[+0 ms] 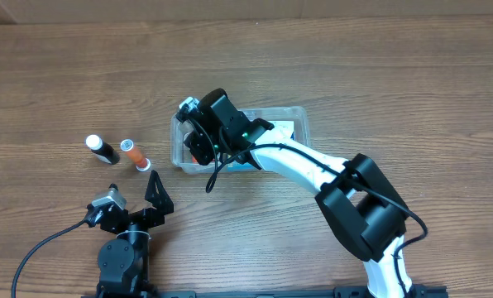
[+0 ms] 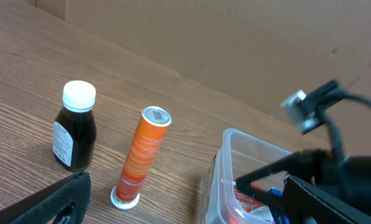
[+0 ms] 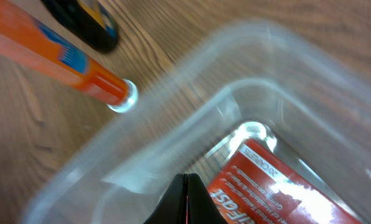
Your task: Pack container
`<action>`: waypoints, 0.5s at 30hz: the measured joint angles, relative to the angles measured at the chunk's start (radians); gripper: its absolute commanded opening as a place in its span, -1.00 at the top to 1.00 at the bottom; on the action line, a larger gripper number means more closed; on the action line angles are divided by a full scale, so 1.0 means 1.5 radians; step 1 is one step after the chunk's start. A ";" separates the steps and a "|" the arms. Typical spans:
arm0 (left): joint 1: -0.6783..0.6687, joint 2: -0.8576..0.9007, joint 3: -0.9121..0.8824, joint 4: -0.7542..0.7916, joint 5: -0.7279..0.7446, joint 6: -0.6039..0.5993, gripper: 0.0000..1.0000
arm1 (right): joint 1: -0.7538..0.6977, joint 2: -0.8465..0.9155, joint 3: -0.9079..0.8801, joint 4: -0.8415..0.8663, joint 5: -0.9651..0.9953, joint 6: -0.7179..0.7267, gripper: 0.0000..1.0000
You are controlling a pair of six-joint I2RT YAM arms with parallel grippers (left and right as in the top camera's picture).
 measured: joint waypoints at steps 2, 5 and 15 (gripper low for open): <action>0.000 0.000 0.000 0.000 0.000 0.000 -1.00 | -0.004 0.016 0.000 0.001 -0.001 0.000 0.92; 0.000 0.000 0.000 0.000 0.000 0.000 -1.00 | -0.008 0.032 0.000 -0.003 0.023 0.000 0.92; 0.000 0.000 0.000 0.000 0.000 0.000 -1.00 | -0.040 0.032 0.029 -0.085 0.149 0.001 0.92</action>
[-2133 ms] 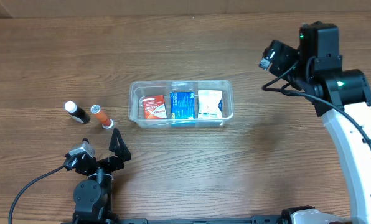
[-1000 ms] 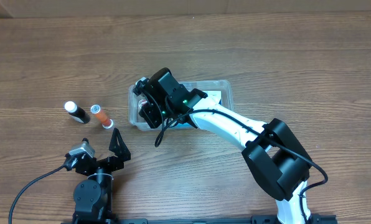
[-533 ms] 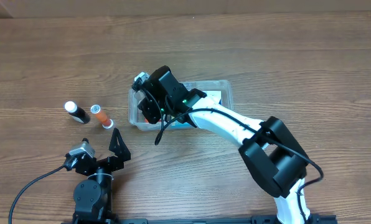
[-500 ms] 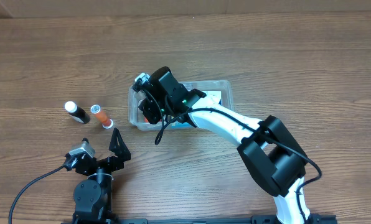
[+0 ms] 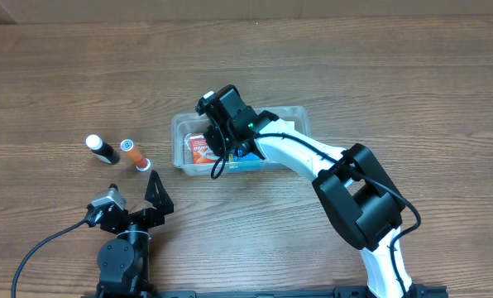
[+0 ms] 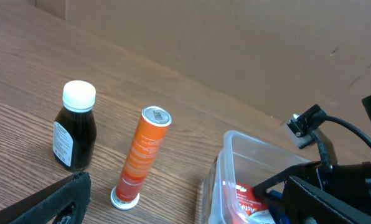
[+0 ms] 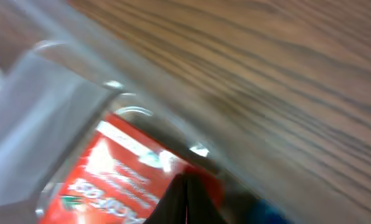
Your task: Pack container
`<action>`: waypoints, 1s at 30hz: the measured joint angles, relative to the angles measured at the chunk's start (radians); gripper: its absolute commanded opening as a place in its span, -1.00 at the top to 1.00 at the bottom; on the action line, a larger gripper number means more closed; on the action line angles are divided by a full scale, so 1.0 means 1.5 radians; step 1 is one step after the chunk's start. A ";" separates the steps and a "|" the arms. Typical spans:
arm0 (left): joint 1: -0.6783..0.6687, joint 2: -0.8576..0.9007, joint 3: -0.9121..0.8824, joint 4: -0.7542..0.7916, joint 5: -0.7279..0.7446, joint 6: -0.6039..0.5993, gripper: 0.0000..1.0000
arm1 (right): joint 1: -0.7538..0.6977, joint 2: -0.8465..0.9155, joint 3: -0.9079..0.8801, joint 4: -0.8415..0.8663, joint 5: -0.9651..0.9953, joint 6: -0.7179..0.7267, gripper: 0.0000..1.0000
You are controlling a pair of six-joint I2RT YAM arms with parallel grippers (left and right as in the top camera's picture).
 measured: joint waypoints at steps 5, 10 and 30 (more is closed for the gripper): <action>0.000 0.000 0.000 0.000 0.000 0.000 -1.00 | -0.006 0.000 0.038 -0.072 0.033 0.000 0.92; 0.000 0.000 0.000 0.000 0.000 0.000 -1.00 | -0.012 -0.031 0.084 -0.134 0.039 0.001 0.92; 0.000 0.000 0.000 0.000 0.000 0.000 -1.00 | -0.566 -0.440 0.114 -0.474 0.033 0.291 -1.00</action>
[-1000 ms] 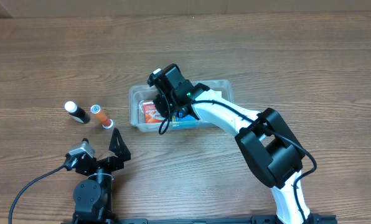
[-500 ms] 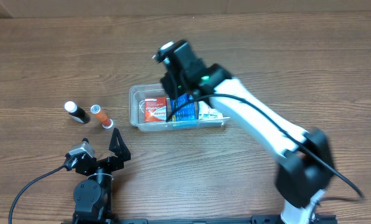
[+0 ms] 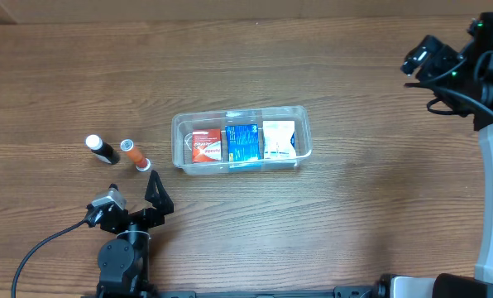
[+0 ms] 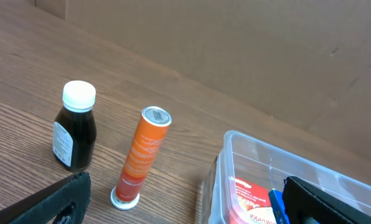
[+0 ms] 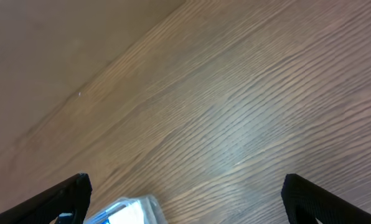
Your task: Pack container
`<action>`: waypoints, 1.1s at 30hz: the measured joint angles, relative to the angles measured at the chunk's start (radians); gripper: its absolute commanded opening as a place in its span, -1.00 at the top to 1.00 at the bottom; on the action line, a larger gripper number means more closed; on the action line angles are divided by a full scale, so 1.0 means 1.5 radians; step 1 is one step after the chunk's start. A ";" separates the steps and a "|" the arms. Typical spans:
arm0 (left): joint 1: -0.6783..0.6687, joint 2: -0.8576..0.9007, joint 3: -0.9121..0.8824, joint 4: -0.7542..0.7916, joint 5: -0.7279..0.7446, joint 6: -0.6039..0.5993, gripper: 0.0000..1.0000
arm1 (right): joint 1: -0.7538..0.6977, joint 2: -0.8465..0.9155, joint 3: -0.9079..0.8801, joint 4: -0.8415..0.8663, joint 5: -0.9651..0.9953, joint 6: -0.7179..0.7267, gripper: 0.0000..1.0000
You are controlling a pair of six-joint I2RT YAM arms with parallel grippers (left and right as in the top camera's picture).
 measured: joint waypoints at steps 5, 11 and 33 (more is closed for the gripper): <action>0.000 0.000 0.000 0.000 0.000 0.000 -1.00 | -0.001 0.000 0.000 0.000 -0.010 0.003 -1.00; 0.000 0.000 0.000 0.000 0.000 0.000 -1.00 | -0.001 0.000 0.000 0.001 -0.012 0.002 -1.00; 0.000 0.000 -0.001 0.032 0.021 0.001 -1.00 | -0.001 0.000 0.000 0.000 -0.012 0.003 -1.00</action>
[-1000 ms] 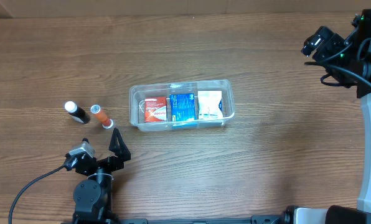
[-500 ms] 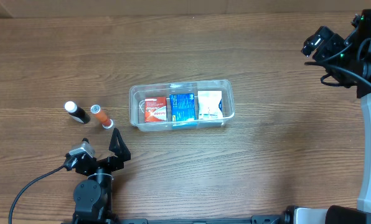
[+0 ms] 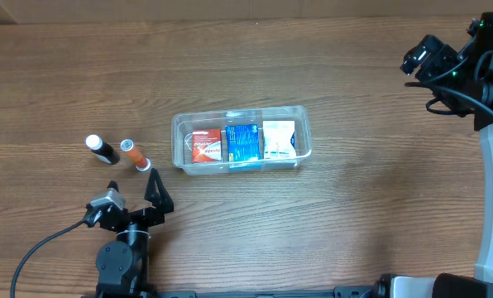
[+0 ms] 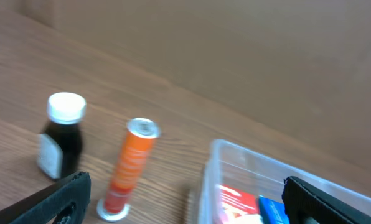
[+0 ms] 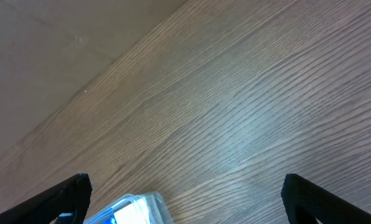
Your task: Pack container
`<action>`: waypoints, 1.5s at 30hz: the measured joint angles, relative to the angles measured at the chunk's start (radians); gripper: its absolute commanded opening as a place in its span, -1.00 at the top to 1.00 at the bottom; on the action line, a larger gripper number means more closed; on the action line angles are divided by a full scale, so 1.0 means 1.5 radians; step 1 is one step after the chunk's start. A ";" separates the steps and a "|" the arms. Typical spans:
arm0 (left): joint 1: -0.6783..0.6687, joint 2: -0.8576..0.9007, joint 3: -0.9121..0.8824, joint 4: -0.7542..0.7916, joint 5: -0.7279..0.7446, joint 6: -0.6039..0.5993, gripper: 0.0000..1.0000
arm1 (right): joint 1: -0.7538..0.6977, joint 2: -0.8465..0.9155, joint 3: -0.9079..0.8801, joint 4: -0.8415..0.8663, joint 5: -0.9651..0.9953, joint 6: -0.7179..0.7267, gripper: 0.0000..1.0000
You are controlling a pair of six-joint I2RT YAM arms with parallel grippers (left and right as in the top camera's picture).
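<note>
A clear plastic container (image 3: 304, 126) lies mid-table holding a red box (image 3: 203, 146), a blue box (image 3: 242, 143) and a white box (image 3: 280, 139). Left of it an orange tube (image 3: 134, 155) and a dark white-capped bottle (image 3: 102, 149) rest on the wood. My left gripper (image 3: 132, 184) stands open at the near left edge; its blurred view shows the bottle (image 4: 61, 134), the tube (image 4: 128, 165) and the container (image 4: 248, 168) ahead. My right gripper (image 3: 435, 60) hangs open at the far right, well away from the container (image 5: 136, 208).
The wooden table (image 3: 370, 207) is bare wood to the right of and in front of the container. A brown cardboard wall (image 4: 235, 50) runs along the table's far edge. My white right arm runs down the right edge of the overhead view.
My left wrist view has shifted and blurred, with bottle, tube and container now lower and further left in it. The right gripper stays open at the far right; the objects lie where they were.
My right gripper was shut with its tips down in the container's left end by the red box, then still shut at the container's back wall. Later it was open at the far right. Three boxes lie in the container; the left gripper stayed open throughout.
</note>
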 measured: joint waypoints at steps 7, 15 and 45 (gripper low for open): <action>0.000 0.085 0.232 -0.210 0.148 0.049 -1.00 | 0.000 0.000 0.000 0.000 0.000 0.000 -1.00; 0.000 0.673 0.882 -0.566 0.235 0.125 -1.00 | 0.000 0.000 -0.001 -0.001 -0.001 0.002 -1.00; -0.174 1.335 1.013 -0.673 0.006 -0.026 0.92 | 0.000 0.000 -0.001 0.000 -0.002 0.002 -1.00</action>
